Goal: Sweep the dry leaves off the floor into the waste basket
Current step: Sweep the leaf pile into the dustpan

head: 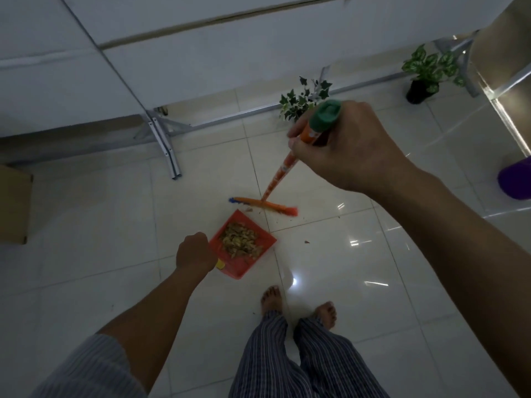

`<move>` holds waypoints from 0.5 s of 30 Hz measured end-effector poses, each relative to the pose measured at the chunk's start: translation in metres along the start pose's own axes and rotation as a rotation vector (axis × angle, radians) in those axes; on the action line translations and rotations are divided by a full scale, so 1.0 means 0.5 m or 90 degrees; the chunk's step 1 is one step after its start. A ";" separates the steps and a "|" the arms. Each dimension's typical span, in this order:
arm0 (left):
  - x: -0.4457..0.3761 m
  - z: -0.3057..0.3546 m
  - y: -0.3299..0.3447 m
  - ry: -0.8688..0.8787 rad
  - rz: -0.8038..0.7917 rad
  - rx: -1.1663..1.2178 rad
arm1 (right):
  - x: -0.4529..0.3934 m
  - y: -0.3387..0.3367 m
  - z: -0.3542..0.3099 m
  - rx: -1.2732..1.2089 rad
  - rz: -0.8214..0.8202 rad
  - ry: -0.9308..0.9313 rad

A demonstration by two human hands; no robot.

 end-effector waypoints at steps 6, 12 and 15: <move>0.008 -0.025 -0.012 -0.018 0.008 -0.015 | -0.011 0.097 0.035 -0.042 -0.164 0.007; 0.014 -0.020 -0.034 -0.031 -0.012 -0.003 | 0.006 0.132 0.064 0.019 -0.266 0.031; 0.019 -0.007 -0.037 -0.021 -0.020 0.004 | 0.018 0.122 0.067 0.043 -0.305 0.031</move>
Point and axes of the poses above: each hand's wrist, its own x-axis away from the middle knuckle, its own y-axis out of the palm, z = x × y, the point moved 2 cm from there along -x, towards the middle knuckle, and after that the axes turned 9 degrees about -y, right-handed, at the moved point
